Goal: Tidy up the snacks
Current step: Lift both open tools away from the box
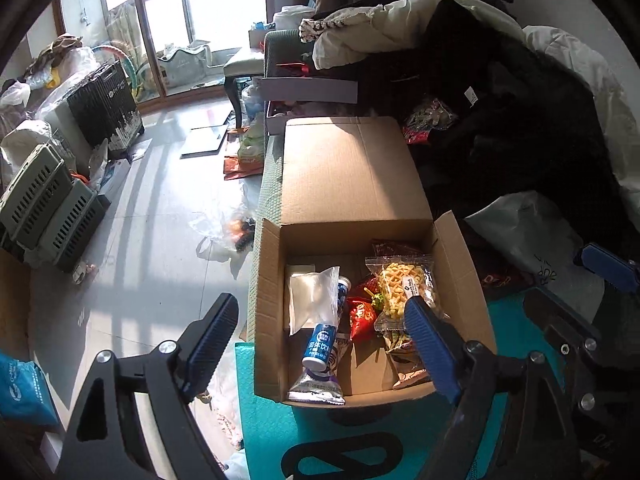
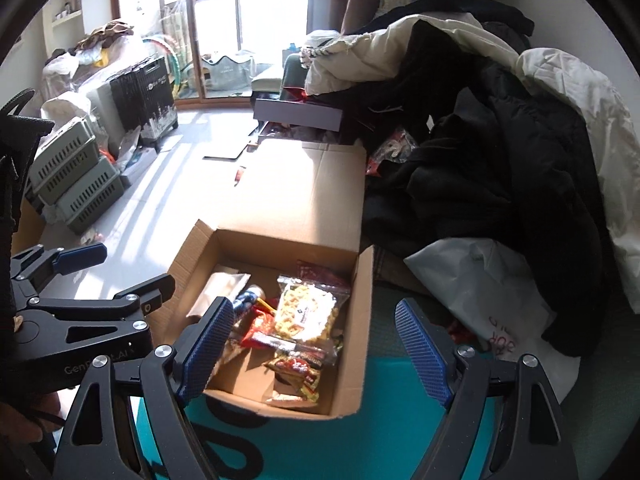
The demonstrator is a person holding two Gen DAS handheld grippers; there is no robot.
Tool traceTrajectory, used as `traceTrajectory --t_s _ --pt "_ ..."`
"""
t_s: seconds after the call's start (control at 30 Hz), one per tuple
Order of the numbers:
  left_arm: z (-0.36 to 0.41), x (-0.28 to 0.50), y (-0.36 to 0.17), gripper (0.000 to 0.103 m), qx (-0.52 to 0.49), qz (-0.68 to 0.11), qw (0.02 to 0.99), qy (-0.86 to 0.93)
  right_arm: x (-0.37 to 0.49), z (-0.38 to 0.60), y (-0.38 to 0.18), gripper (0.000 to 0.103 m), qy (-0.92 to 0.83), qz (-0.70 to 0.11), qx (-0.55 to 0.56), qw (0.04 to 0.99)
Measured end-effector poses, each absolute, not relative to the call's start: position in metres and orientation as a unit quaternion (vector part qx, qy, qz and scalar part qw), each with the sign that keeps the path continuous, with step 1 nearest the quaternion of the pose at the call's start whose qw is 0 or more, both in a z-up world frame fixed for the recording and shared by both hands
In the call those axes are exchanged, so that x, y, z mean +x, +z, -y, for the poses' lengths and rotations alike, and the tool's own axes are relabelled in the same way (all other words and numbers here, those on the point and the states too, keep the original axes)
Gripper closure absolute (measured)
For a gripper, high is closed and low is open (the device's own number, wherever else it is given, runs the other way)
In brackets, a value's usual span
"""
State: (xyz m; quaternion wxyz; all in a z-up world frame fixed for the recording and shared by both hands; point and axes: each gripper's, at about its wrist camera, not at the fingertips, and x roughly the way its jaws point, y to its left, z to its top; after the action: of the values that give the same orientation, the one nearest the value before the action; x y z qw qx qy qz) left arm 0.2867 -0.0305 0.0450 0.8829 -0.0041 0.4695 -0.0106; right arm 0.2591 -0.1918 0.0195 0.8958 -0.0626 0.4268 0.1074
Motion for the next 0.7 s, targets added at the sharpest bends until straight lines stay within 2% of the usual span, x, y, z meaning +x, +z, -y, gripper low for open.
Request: traceTrajectory --t_s 0.37,0.7 --pt "0.037 0.211 0.128 0.018 0.008 -0.367 0.930 -0.032 0.185 0.201 0.089 0.014 0.104 -0.352 -0.063 0.928" --pt "0.039 0.139 0.157 0.018 0.025 -0.321 0.945 -0.050 0.122 0.212 0.115 0.012 0.094 -0.325 -0.040 0.940"
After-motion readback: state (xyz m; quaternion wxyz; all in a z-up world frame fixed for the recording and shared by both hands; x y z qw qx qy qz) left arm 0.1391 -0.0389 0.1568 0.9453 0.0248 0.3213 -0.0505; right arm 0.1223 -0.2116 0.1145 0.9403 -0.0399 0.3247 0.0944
